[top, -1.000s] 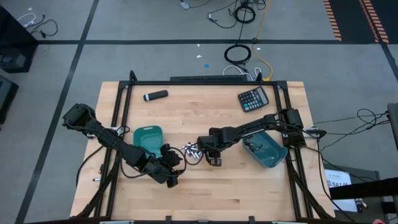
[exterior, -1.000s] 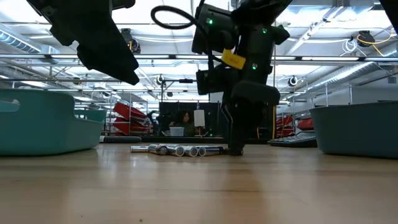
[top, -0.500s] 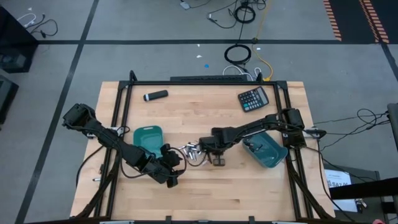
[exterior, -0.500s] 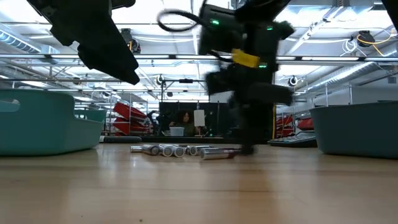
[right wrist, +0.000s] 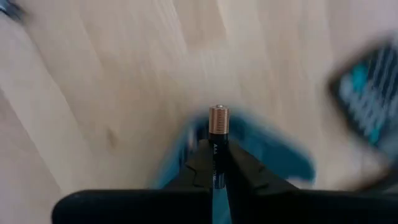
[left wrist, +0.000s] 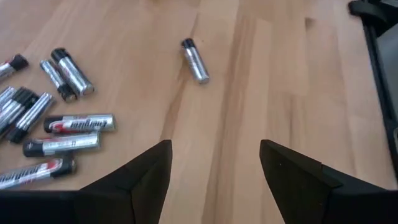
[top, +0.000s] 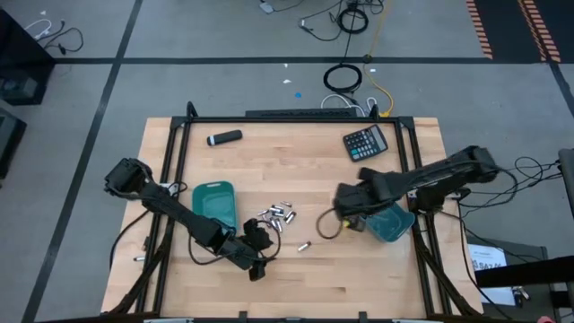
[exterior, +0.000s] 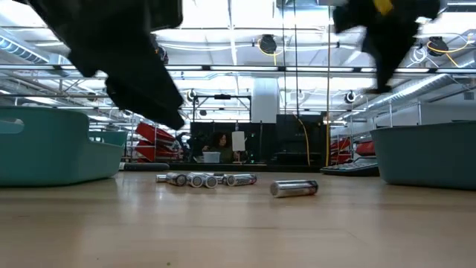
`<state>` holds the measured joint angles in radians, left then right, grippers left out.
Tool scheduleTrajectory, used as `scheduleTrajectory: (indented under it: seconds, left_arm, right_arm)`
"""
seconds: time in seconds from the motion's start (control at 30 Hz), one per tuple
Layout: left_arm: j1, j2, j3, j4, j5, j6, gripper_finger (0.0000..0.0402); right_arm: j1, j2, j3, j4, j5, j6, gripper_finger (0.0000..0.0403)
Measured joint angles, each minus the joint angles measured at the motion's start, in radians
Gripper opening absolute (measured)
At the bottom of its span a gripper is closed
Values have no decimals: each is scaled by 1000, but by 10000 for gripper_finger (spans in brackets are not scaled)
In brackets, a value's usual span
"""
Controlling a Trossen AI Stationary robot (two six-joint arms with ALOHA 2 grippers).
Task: Sort batteries
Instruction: Put the black battery into the blue bin, then put the silver battery into the light blue bin
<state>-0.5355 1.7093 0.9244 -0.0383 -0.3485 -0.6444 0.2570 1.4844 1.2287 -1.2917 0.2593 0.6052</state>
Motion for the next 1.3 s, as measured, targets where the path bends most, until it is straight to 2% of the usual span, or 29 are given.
scheduleTrajectory:
  seconds: [0.07, 0.17, 0.23, 0.33, 0.47, 0.57, 0.7, 0.83, 0.9, 1.1, 1.3]
  left_arm:
    - [6, 11, 18, 4, 0, 10, 253]
    - [11, 12, 44, 8, 0, 41, 253]
    - [16, 12, 56, 6, 0, 52, 253]
    - [20, 12, 67, 7, 6, 57, 253]
    - [20, 12, 67, -2, 15, 56, 253]
    - [30, 12, 67, -5, 17, 56, 253]
    - [38, 12, 67, -14, 17, 55, 253]
    - [39, 12, 67, -35, 17, 50, 253]
    - [39, 12, 67, -34, 17, 50, 253]
    - [38, 8, 67, -43, 11, 49, 253]
    - [9, -85, 67, -143, -123, 48, 253]
  right_arm:
    - [17, -47, -59, -46, -34, 71, 4]
    - [45, -109, -164, -22, -46, 106, 16]
    - [63, -129, -233, 12, -60, 105, 42]
    - [81, -153, -300, 18, -114, 125, 107]
    - [95, -151, -280, -20, -160, 162, 195]
    - [136, -149, -192, 22, -128, 164, 225]
    - [242, -98, -76, 201, -57, 36, 222]
    - [340, 28, -48, 460, -19, -151, 212]
    - [367, 104, -42, 530, -5, -207, 211]
    - [399, 297, -22, 608, 63, -249, 210]
    - [423, 401, -7, 765, 21, -276, 210]
